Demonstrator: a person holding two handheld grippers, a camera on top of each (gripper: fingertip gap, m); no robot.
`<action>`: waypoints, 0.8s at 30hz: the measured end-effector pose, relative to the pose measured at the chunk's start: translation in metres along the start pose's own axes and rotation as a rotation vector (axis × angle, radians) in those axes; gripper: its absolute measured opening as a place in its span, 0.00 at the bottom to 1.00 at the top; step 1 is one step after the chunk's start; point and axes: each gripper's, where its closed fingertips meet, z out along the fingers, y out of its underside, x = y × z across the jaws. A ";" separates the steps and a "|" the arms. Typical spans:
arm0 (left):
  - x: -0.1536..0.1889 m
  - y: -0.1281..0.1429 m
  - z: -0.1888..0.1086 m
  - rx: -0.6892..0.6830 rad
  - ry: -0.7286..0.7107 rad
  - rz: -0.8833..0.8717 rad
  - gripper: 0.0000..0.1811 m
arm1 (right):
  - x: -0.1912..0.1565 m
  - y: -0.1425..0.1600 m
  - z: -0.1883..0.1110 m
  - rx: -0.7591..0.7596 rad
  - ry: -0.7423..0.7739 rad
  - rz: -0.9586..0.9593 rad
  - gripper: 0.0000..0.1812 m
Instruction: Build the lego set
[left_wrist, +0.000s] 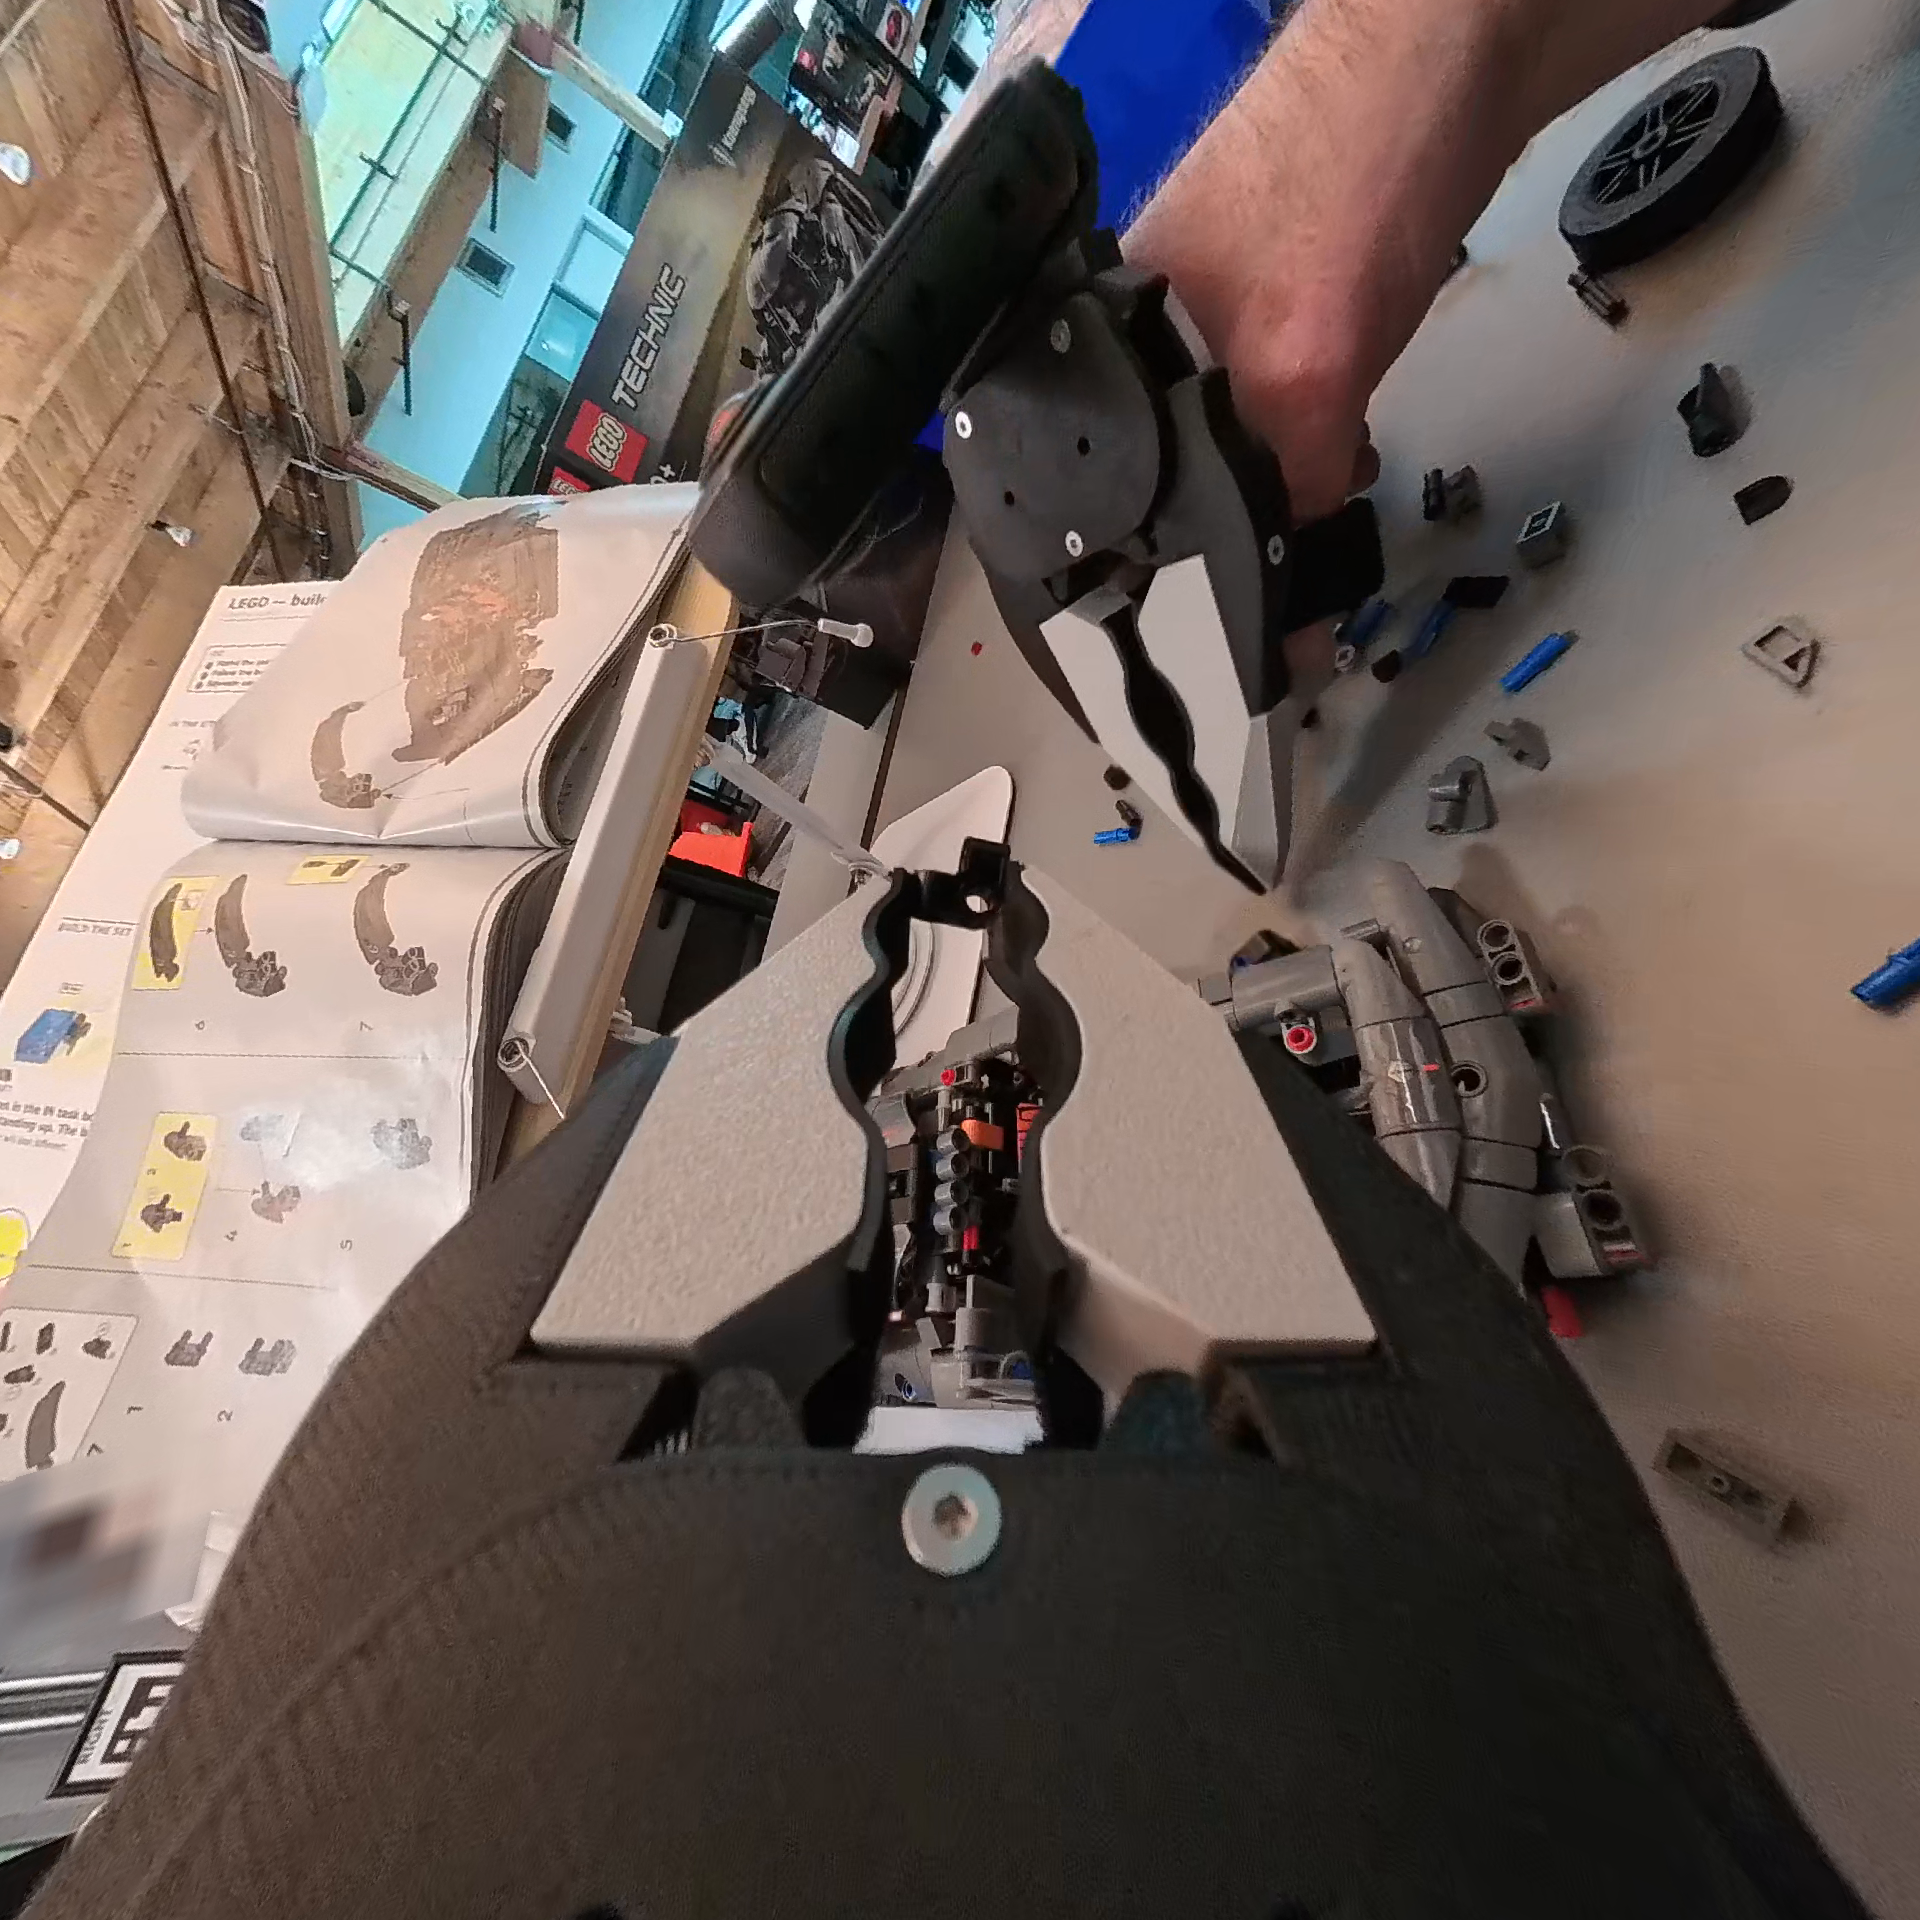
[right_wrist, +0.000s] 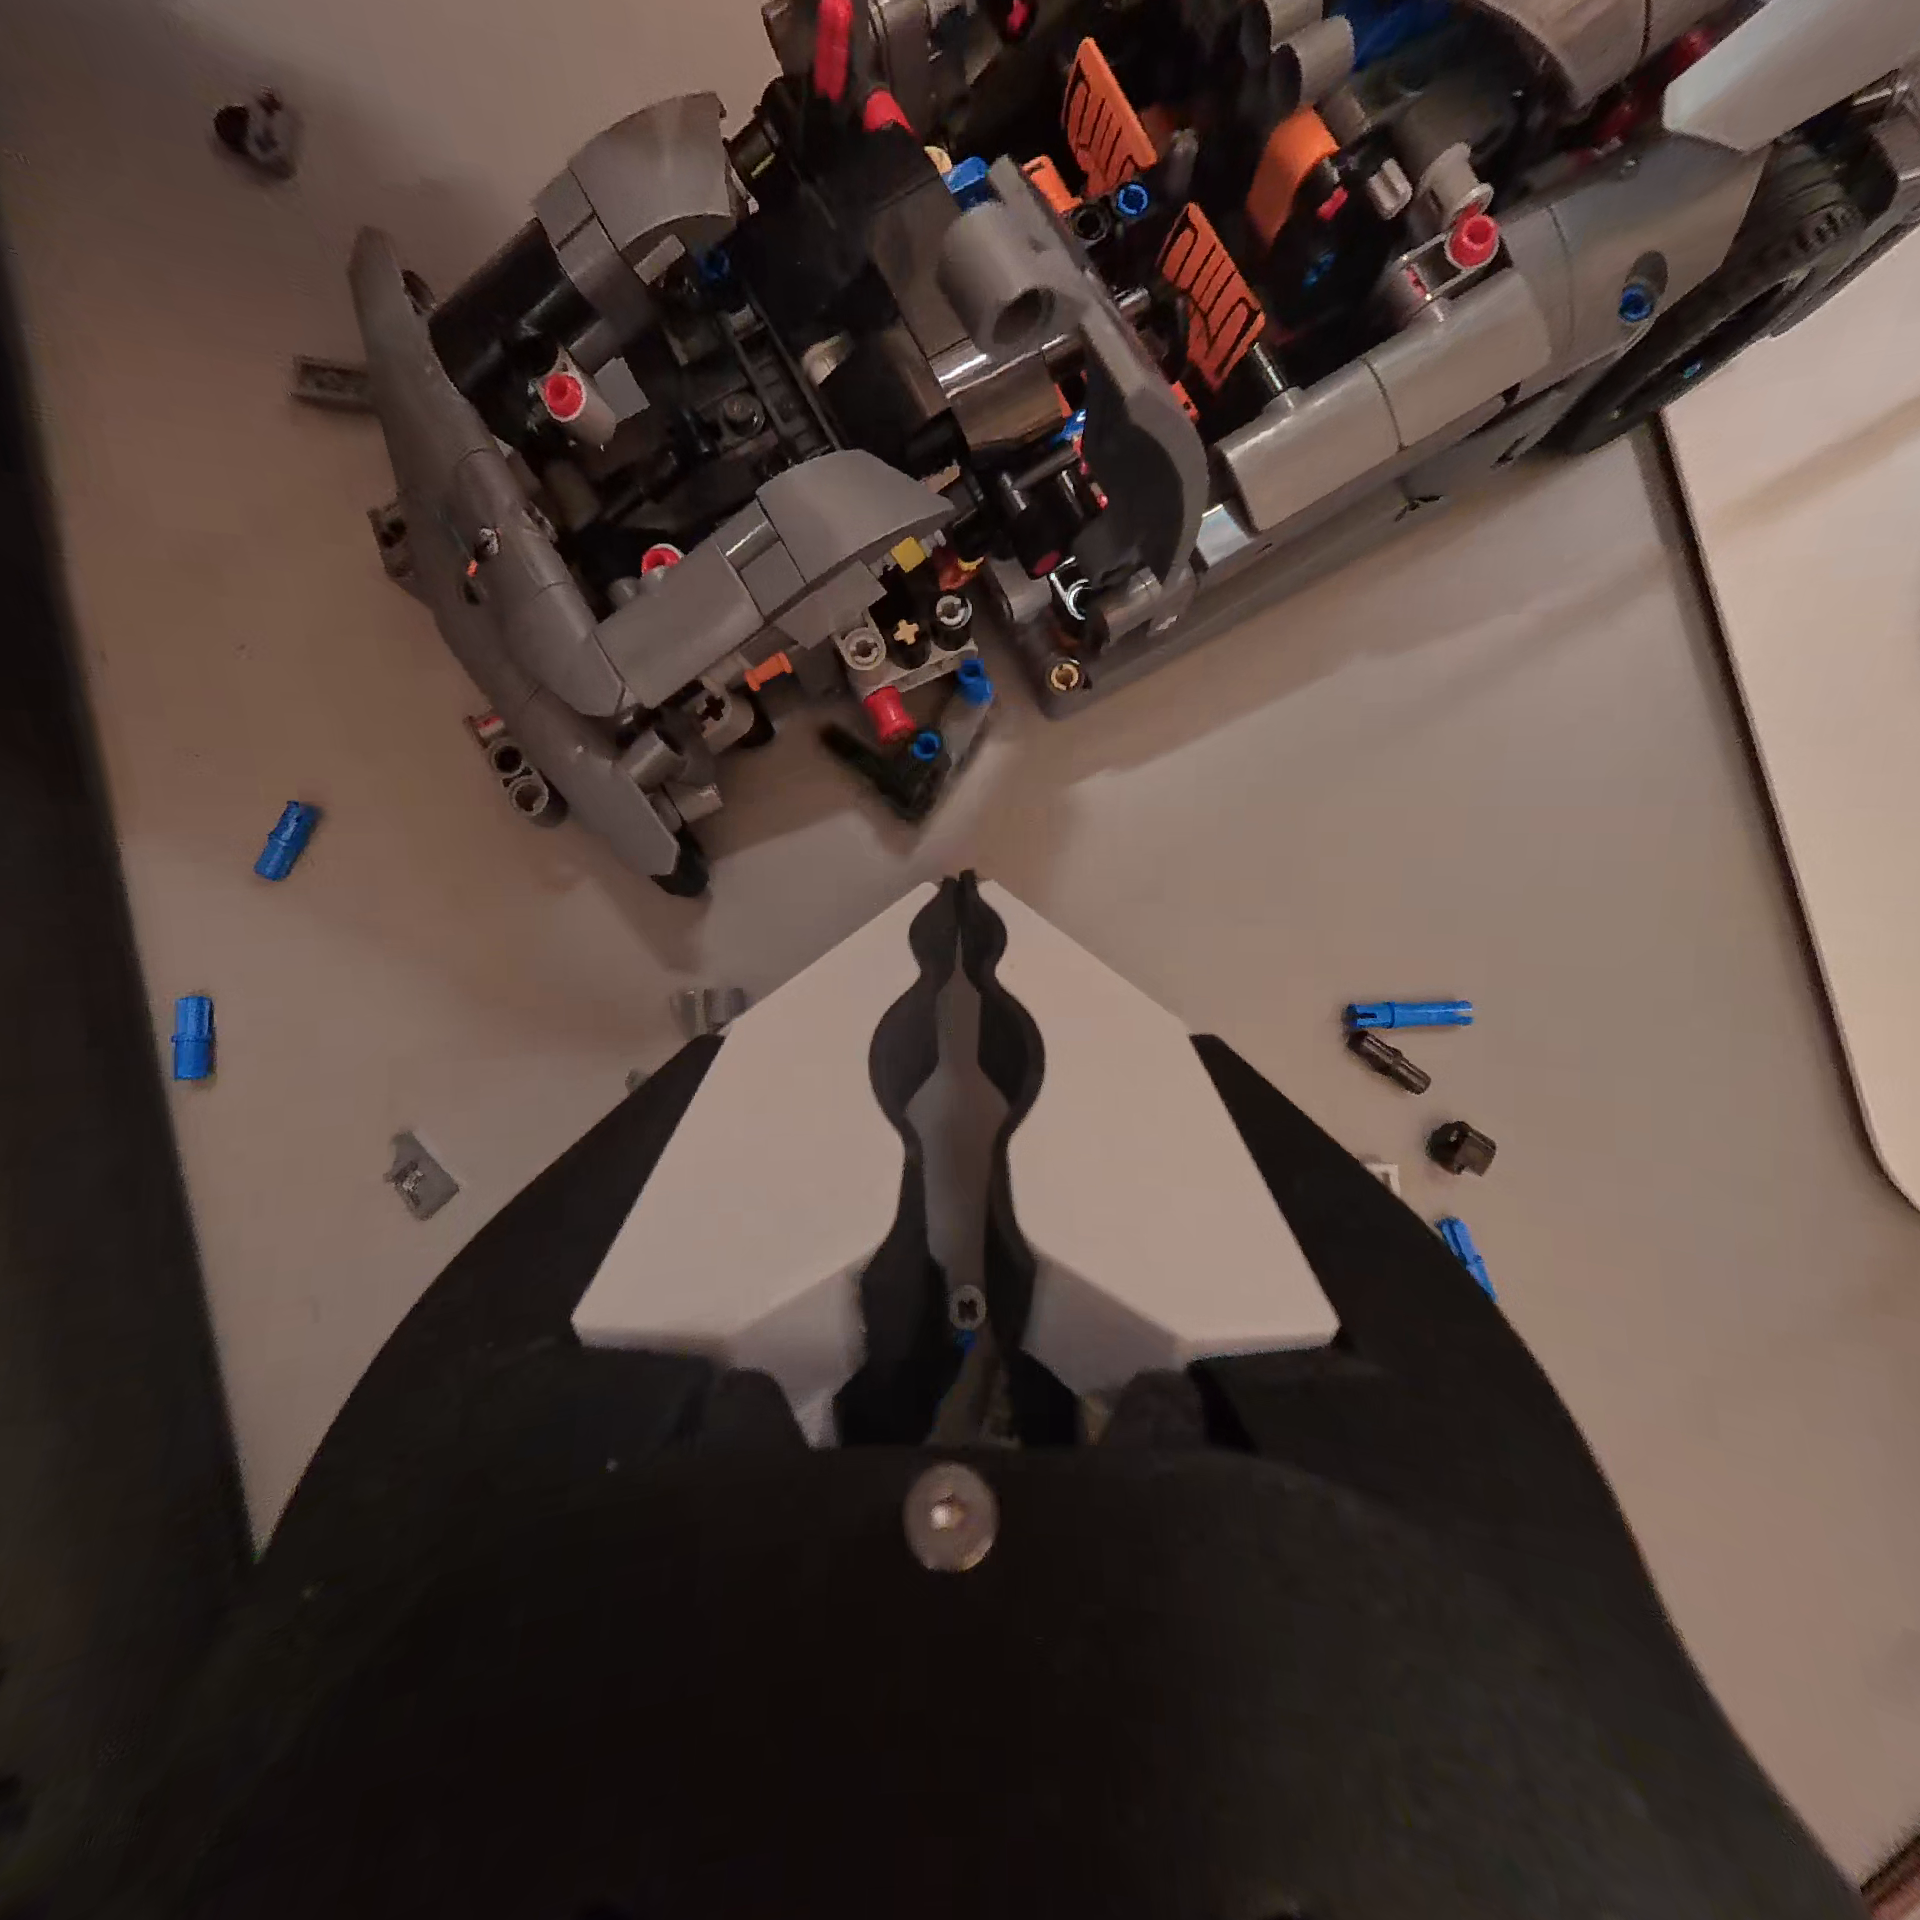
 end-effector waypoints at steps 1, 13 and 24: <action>0.000 0.000 0.000 0.002 0.002 -0.006 0.08 | -0.001 -0.001 -0.001 0.007 -0.006 0.002 0.00; 0.001 0.002 0.002 0.003 0.014 -0.028 0.08 | -0.004 -0.020 0.008 0.088 -0.054 0.093 0.10; 0.000 0.003 0.001 0.003 0.014 -0.030 0.08 | -0.005 -0.015 0.010 0.044 -0.020 0.029 0.04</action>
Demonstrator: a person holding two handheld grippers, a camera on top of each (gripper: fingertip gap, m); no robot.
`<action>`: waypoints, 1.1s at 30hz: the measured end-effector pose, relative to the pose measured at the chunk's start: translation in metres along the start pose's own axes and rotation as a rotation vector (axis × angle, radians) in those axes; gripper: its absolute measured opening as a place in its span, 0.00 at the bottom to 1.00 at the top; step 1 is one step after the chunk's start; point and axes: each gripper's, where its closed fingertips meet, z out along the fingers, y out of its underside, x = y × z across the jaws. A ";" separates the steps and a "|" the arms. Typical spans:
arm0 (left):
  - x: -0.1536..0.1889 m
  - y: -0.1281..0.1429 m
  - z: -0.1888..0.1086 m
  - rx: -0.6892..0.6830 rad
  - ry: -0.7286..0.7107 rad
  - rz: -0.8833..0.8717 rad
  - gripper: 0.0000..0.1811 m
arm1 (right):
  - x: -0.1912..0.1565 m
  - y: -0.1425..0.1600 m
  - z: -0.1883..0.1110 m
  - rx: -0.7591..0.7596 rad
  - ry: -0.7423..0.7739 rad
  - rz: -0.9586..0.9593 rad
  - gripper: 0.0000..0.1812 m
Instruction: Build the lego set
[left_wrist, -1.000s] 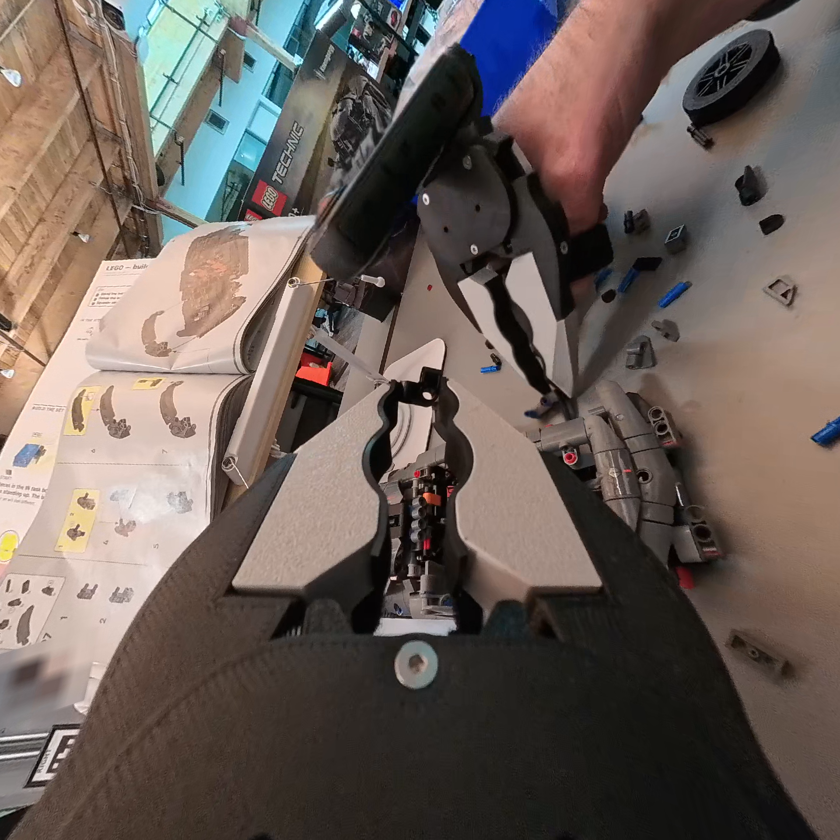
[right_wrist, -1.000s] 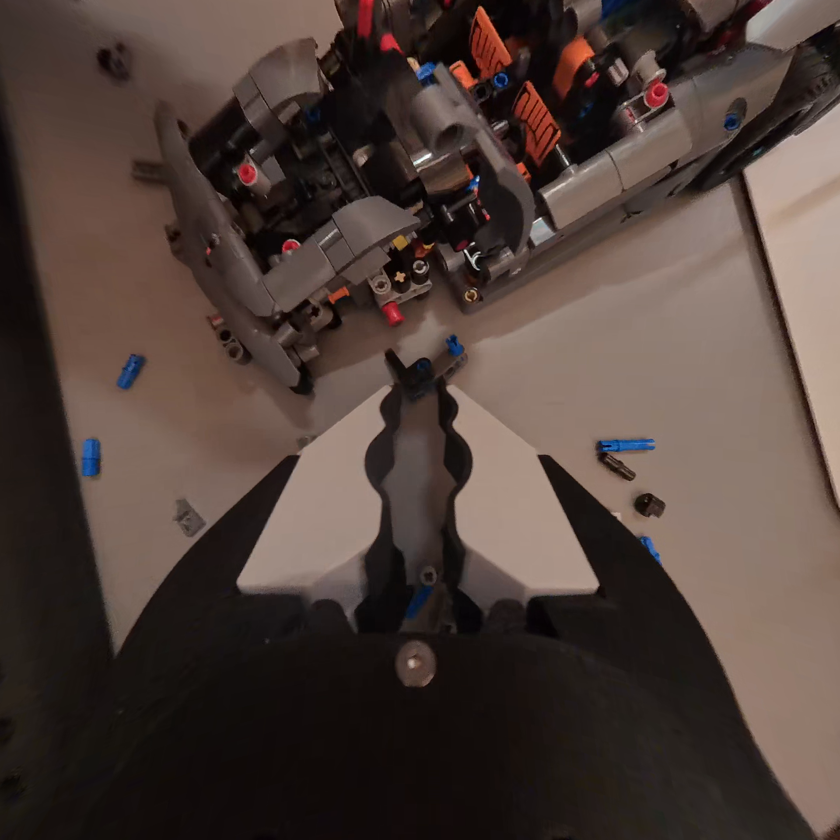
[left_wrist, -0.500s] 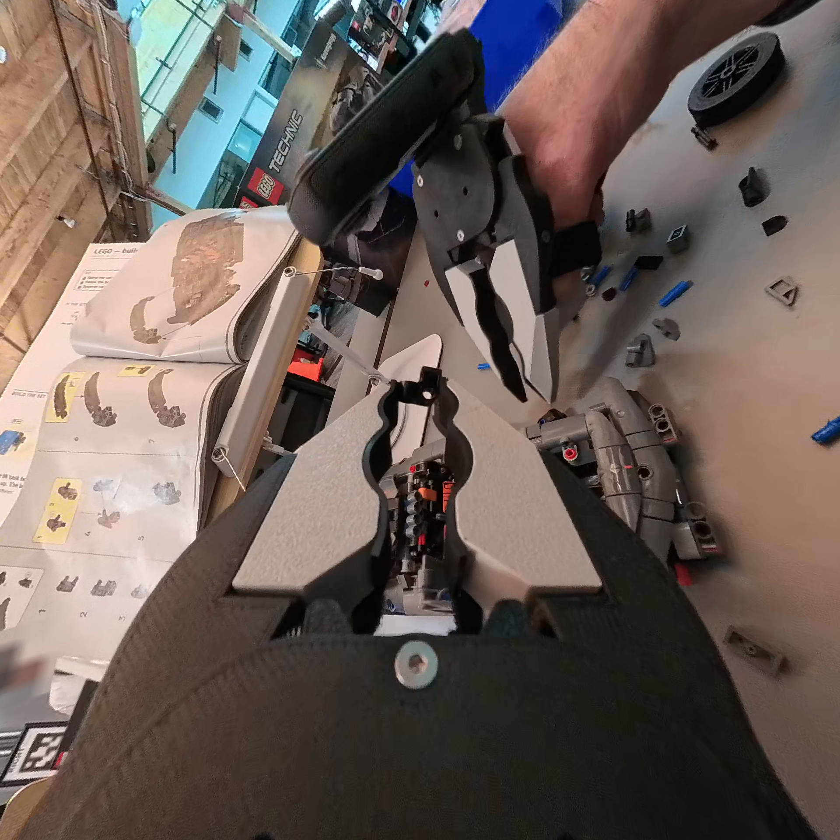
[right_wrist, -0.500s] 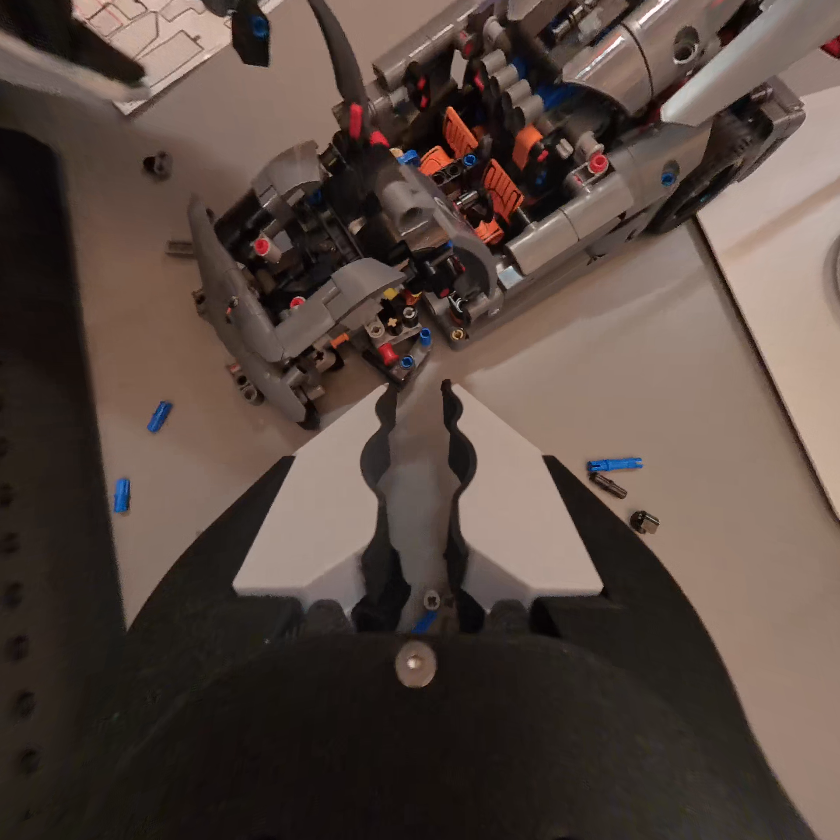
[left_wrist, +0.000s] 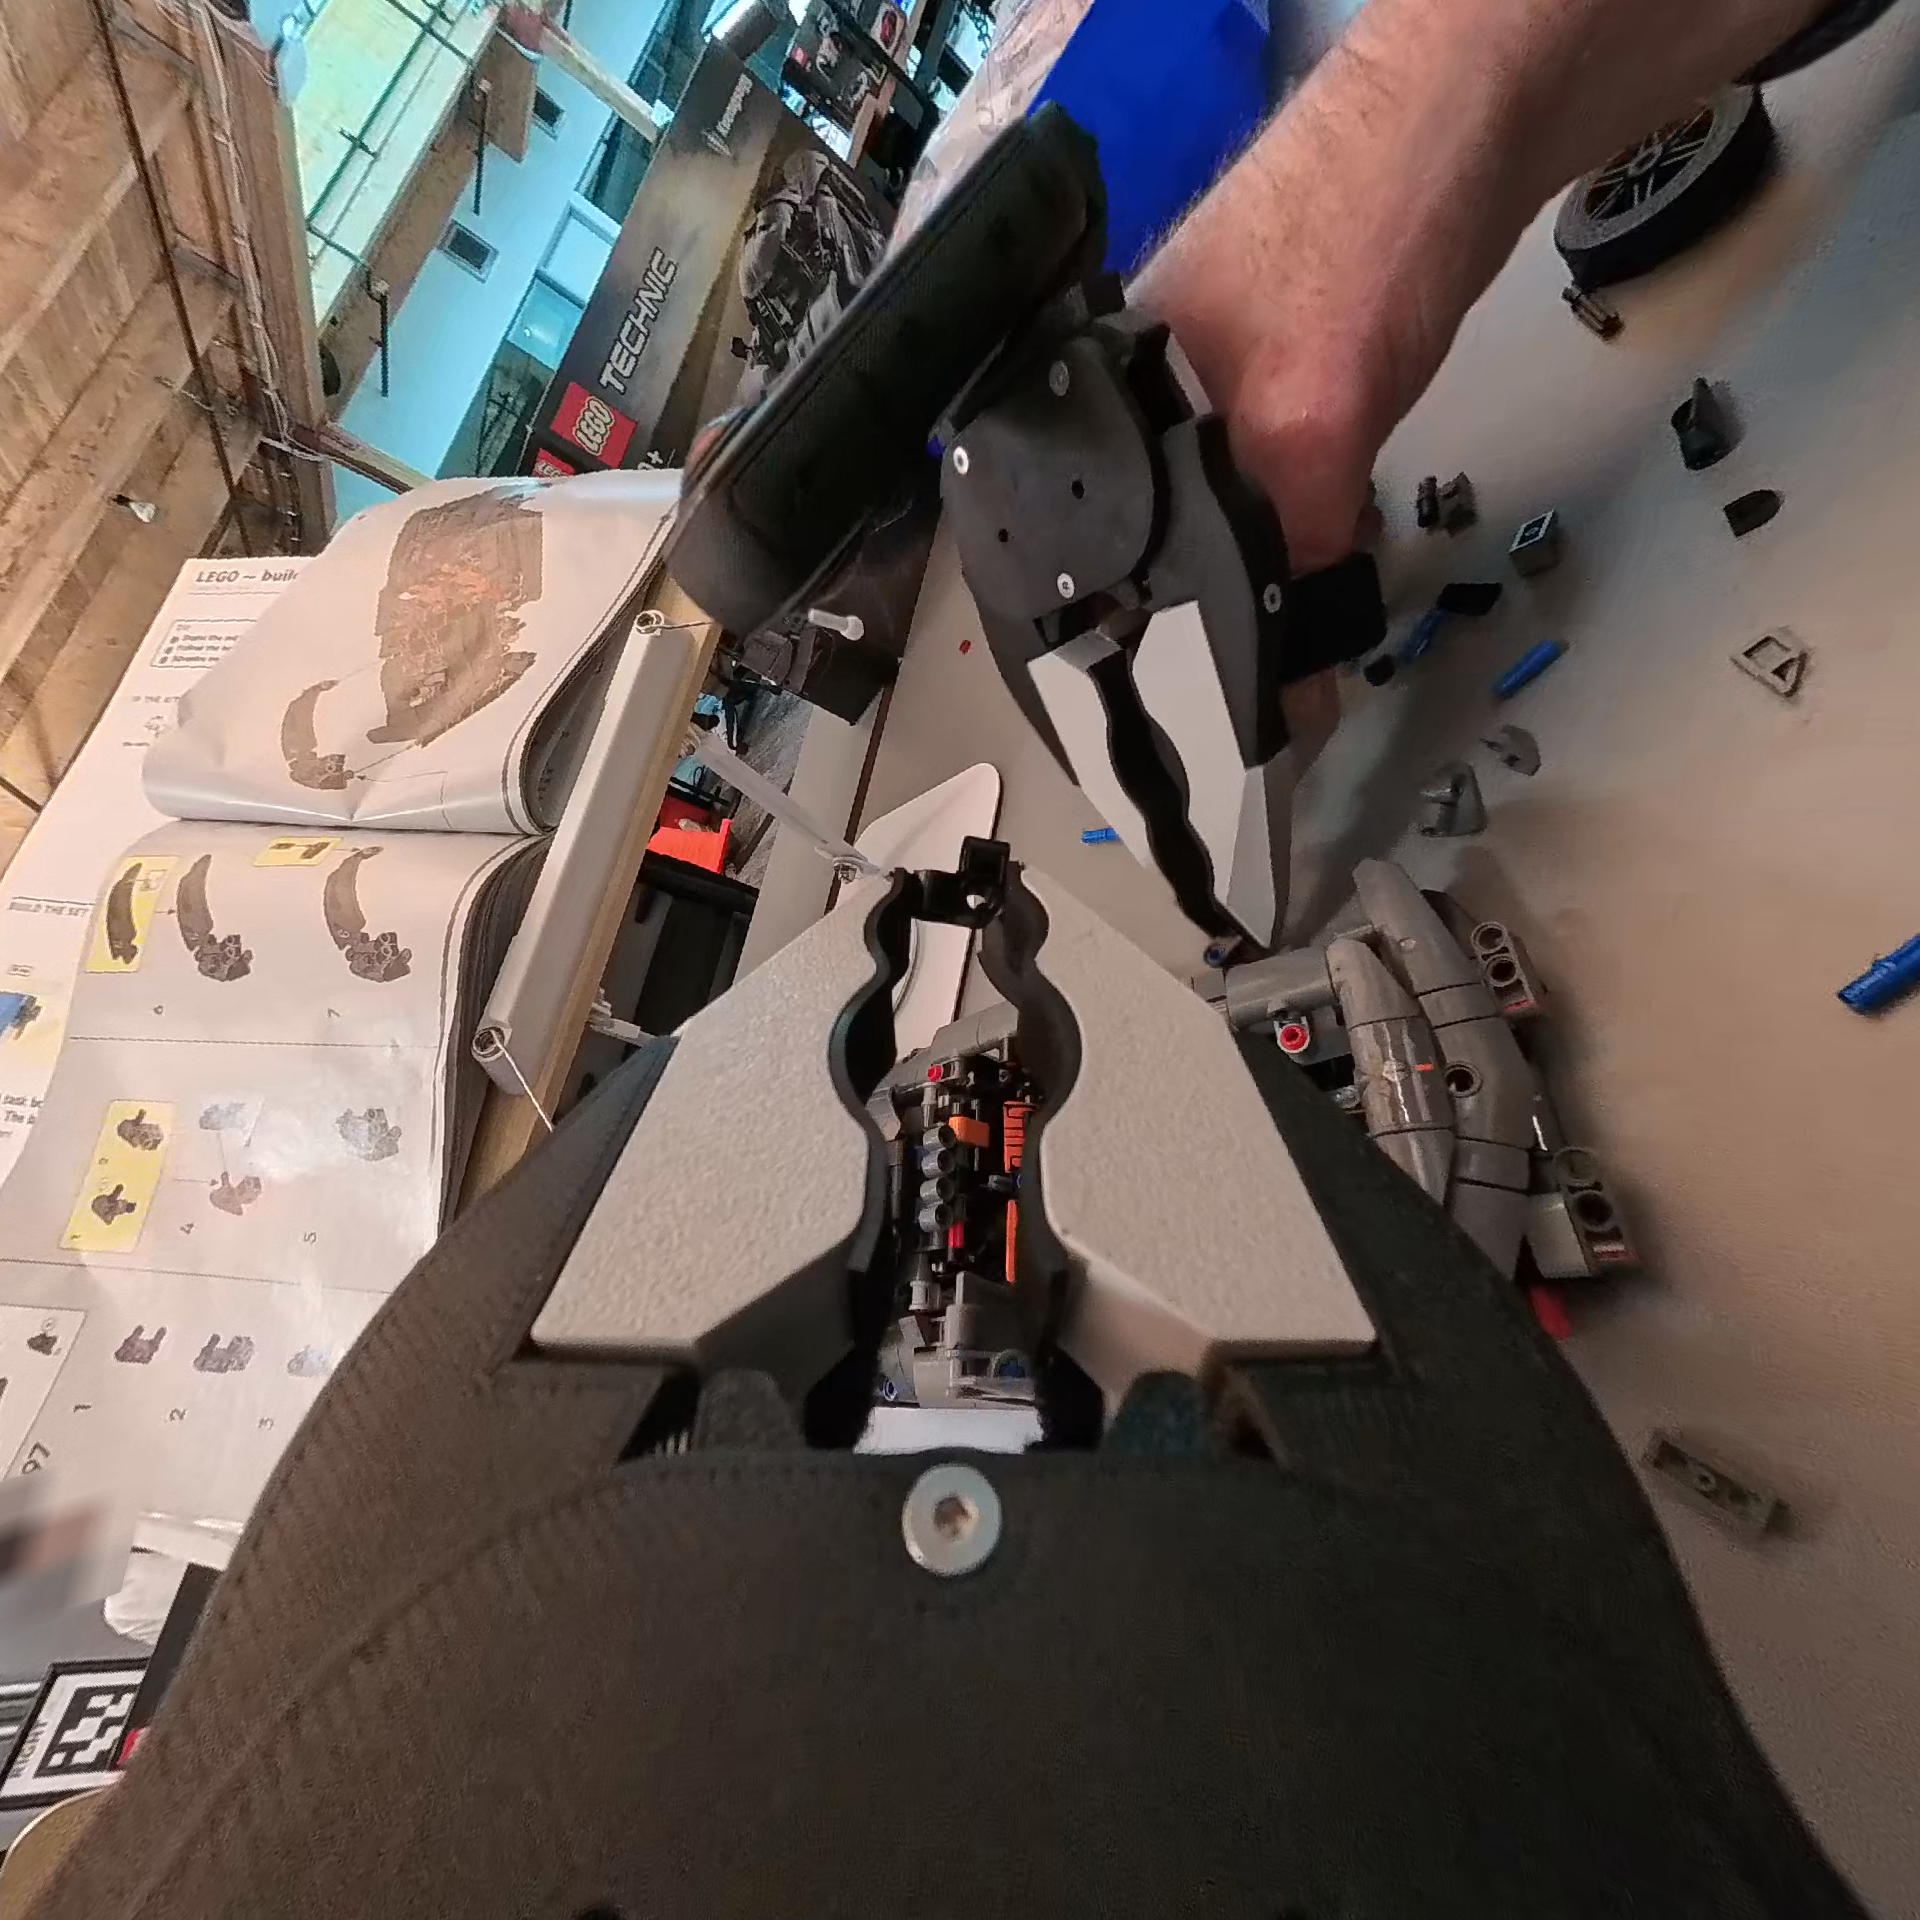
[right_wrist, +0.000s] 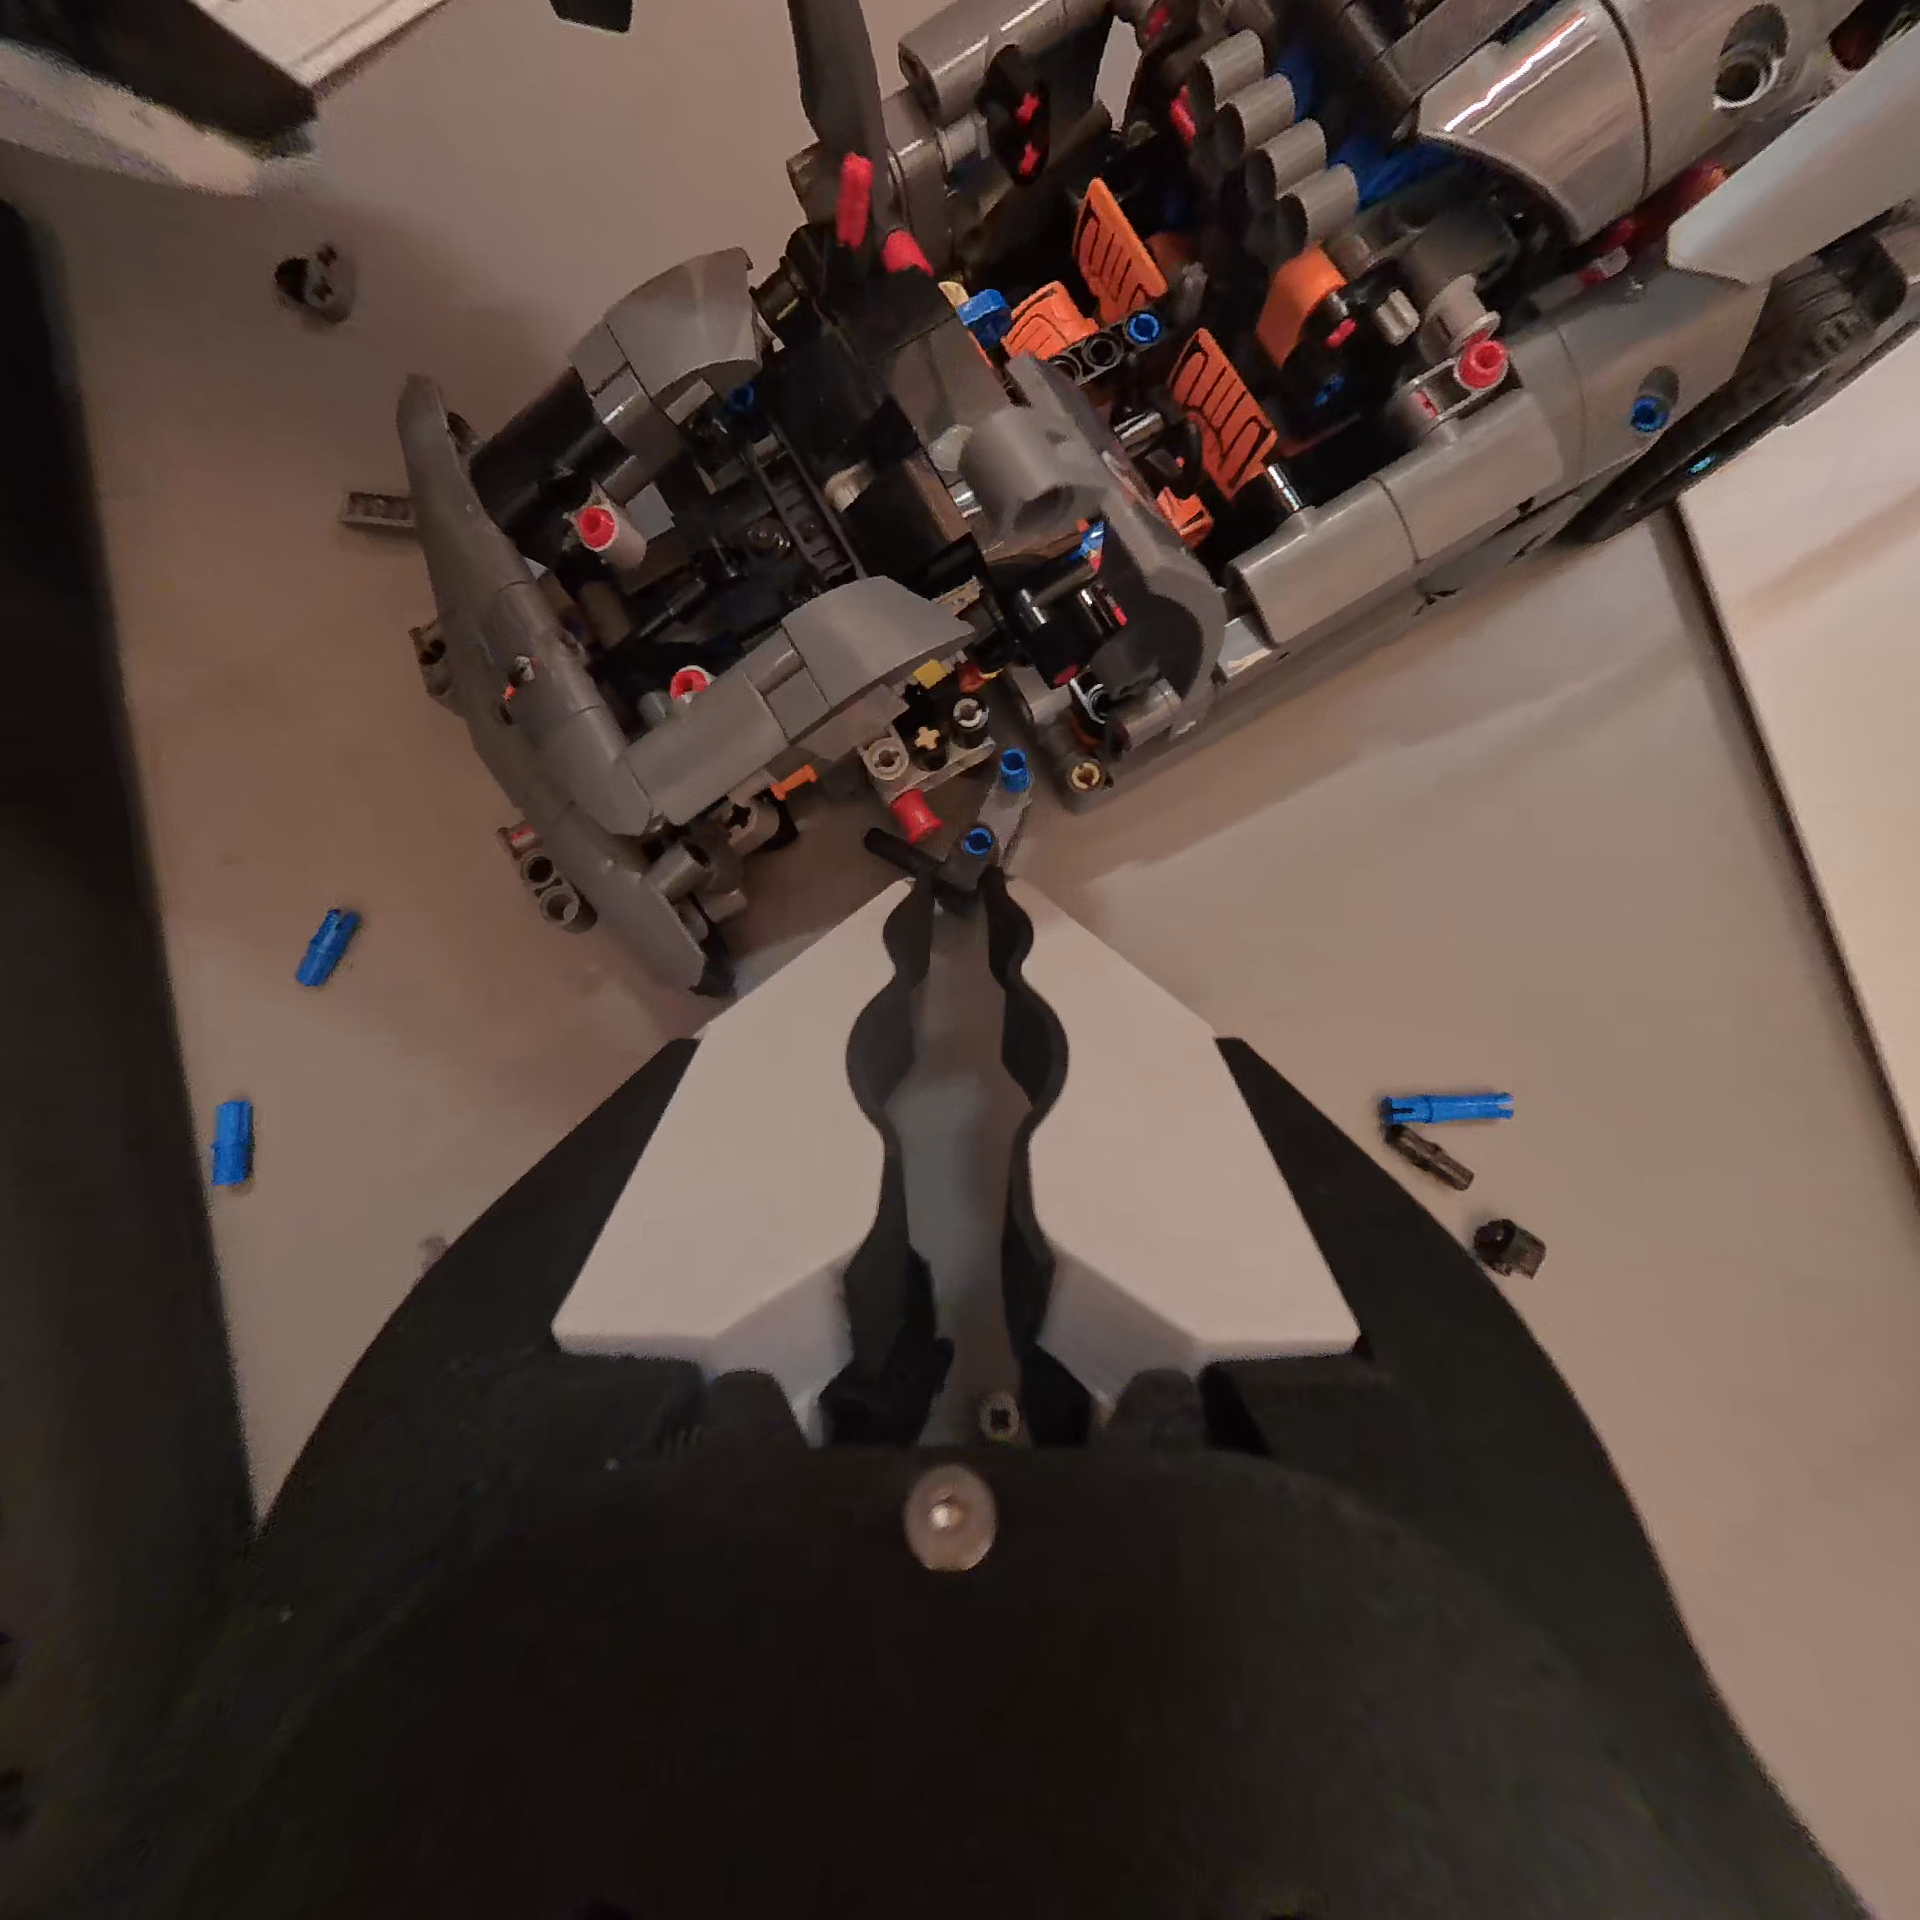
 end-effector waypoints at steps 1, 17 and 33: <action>0.000 0.000 0.000 0.000 0.000 -0.002 0.08 | 0.000 0.002 -0.002 -0.004 -0.008 0.008 0.04; -0.015 -0.004 -0.005 0.053 -0.050 -0.118 0.08 | 0.001 -0.061 -0.113 0.504 0.000 0.023 0.04; -0.029 -0.023 -0.013 0.195 -0.067 -0.284 0.08 | -0.027 -0.101 -0.108 0.737 -0.080 0.047 0.04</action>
